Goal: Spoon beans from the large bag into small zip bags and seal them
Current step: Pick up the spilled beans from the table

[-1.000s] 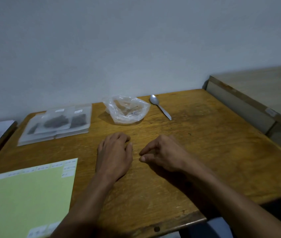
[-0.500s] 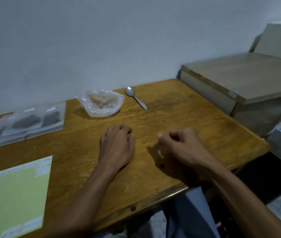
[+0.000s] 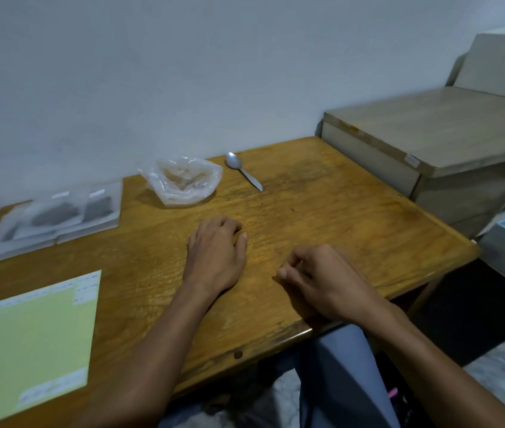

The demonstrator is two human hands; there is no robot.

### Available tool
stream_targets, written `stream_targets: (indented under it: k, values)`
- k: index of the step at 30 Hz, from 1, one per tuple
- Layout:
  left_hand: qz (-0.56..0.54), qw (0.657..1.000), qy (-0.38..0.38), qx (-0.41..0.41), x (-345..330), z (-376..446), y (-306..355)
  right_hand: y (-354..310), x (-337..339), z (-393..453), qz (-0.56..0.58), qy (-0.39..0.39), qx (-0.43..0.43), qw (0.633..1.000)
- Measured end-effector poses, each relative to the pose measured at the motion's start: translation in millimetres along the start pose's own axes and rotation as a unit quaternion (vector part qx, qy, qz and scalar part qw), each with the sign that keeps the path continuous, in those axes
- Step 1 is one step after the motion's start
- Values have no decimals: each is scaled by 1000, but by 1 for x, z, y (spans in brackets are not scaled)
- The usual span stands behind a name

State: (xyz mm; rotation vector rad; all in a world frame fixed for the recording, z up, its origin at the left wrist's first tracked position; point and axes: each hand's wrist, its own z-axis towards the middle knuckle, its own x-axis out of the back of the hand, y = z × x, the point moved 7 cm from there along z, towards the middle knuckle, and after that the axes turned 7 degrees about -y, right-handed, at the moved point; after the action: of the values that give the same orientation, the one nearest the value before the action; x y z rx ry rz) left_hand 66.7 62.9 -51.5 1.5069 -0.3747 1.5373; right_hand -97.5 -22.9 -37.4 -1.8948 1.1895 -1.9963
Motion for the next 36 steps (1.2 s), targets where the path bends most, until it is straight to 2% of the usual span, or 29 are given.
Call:
stream_targets:
  k: [2, 4, 5, 6, 7, 9, 11, 13, 15, 17, 22, 27, 30, 33, 36]
  values:
    - [0, 1000, 0, -2, 0, 0, 0, 3, 1, 1, 198, -5, -29, 980]
    - [-3, 1000, -1, -1, 1, 0, -1, -1, -8, 2, 437, -40, -63, 896]
    - [-4, 1000, -2, -1, 1, 0, -1, -6, -14, 3, 502, -55, -75, 860]
    - [-4, 1000, -2, -2, 2, -1, -1, -12, -19, 3, 525, -68, -81, 844]
    - [-3, 1000, -2, -3, 2, 0, 0, -20, -23, 5, 522, -82, -78, 846]
    - [-10, 1000, -9, -2, 3, -1, -1, -35, -31, 7, 452, -106, -43, 884]
    - [-21, 1000, -17, 0, 3, -2, -2, -48, -36, 6, 338, -119, 21, 933]
    - [-22, 1000, -16, 2, 4, -3, -2, -60, -40, 2, 214, -139, 112, 960]
    - [-26, 1000, -6, 5, 4, -5, -1, -67, -48, -5, 139, -198, 172, 955]
    - [-27, 1000, -6, 10, 4, -7, -1, -67, -54, -9, 93, -237, 196, 947]
    - [-27, 999, -12, 19, 5, -9, 1, -66, -65, -7, -3, -241, 217, 946]
    - [-36, 999, -8, 25, 6, -10, 2, -65, -62, -11, 29, -228, 231, 945]
    - [-29, 999, -8, 26, 6, -8, 3, -60, -51, -7, 87, -213, 187, 955]
    - [-16, 1000, -8, 20, 4, 0, 8, -40, -28, 7, 196, -115, 97, 969]
    - [1, 999, -50, -22, -9, 11, 32, -5, -5, 19, 326, -16, -26, 945]
